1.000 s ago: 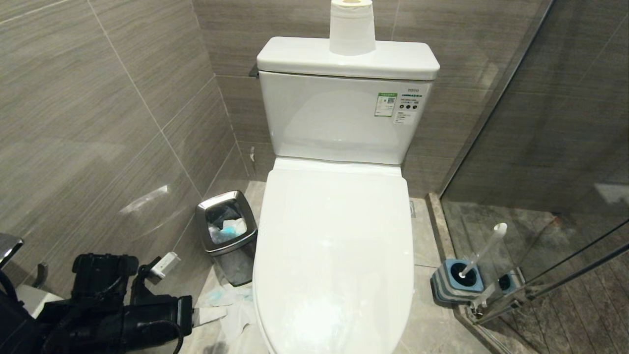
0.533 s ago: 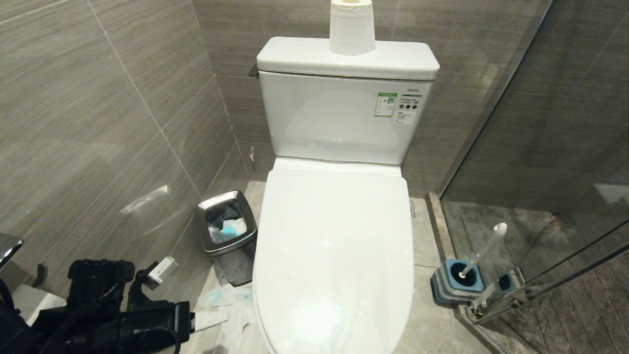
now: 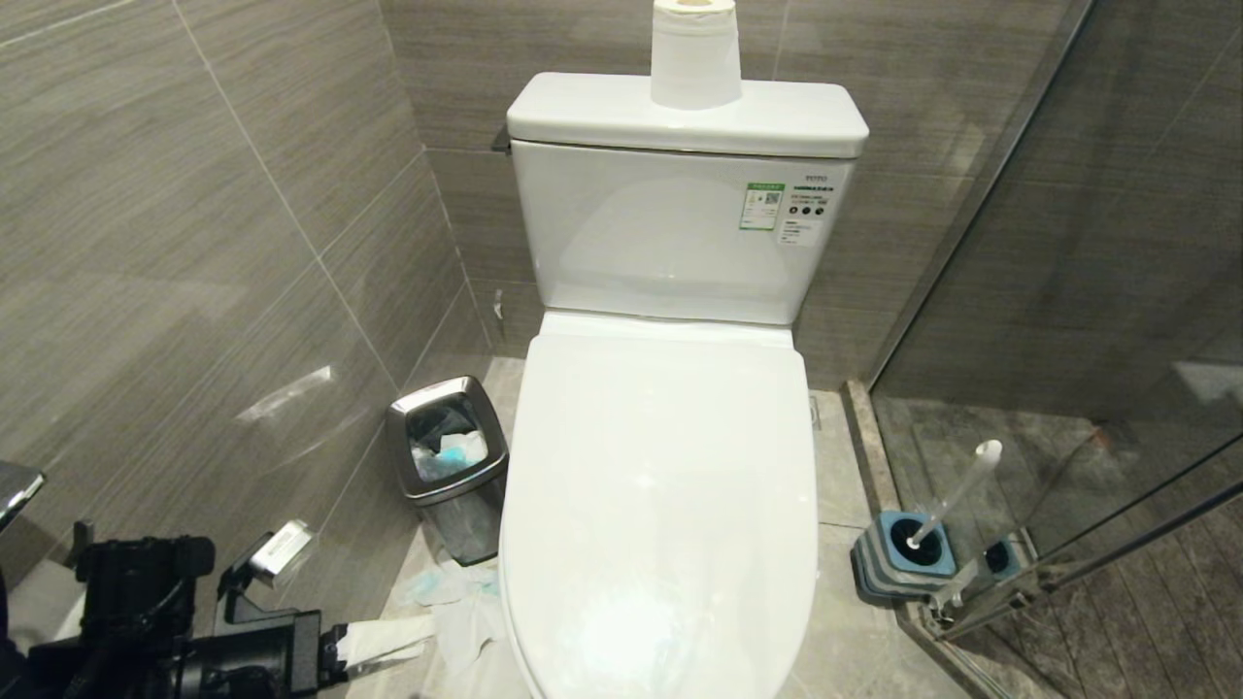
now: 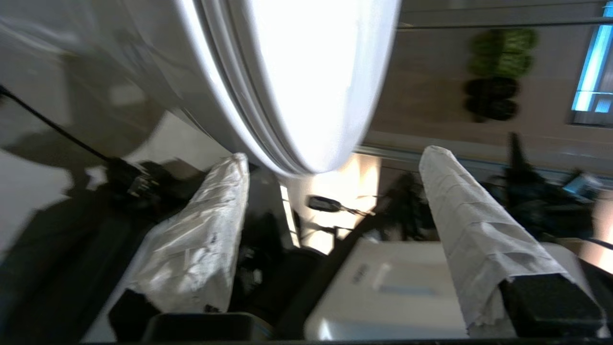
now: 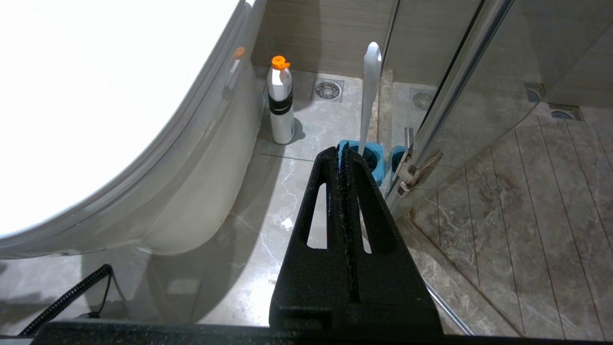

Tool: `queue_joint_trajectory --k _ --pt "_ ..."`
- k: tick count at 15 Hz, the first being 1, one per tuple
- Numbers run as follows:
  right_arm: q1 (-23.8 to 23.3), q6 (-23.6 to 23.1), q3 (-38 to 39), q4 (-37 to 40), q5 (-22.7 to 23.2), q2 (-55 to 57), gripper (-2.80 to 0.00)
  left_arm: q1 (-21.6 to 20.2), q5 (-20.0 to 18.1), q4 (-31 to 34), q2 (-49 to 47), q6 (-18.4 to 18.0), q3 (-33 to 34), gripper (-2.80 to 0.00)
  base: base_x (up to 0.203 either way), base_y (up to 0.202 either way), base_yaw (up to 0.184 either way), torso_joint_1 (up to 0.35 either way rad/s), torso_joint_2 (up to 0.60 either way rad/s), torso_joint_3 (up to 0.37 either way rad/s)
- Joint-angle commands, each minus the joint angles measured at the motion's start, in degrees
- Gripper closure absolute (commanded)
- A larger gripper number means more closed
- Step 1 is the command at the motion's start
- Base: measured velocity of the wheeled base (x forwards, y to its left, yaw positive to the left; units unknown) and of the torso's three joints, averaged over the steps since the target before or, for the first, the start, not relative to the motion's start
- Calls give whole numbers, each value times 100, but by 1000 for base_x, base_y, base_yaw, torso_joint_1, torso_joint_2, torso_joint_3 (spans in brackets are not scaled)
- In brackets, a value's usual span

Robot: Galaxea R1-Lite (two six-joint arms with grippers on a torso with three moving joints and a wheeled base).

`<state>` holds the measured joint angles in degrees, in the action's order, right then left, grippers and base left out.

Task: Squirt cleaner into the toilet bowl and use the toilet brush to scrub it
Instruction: Use the left hand to lift the toilet lid slightly

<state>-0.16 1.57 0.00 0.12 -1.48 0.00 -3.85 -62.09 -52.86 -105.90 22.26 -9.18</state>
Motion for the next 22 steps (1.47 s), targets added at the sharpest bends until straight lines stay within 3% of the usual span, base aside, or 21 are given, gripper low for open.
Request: queue_joint_trajectory --k 1,6,11,19,22 --pt "-2 -2 8 5 -2 9 0 -348 -608 -39 -60 15 192 -280 0 0 0 0 0 0" --pt "-10 1 2 -1 -2 9 0 -366 -708 -72 -504 -113 102 -280 0 0 0 0 0 0" --pt "-2 1 1 -4 -2 9 0 80 -850 -84 -790 -471 -55 -280 0 0 0 0 0 0" --pt "-2 1 0 2 -2 9 0 511 -875 -44 -1072 -482 -376 -280 0 0 0 0 0 0" --pt "-2 0 0 -4 -2 9 0 541 -872 177 -1266 -477 -837 -280 0 0 0 0 0 0"
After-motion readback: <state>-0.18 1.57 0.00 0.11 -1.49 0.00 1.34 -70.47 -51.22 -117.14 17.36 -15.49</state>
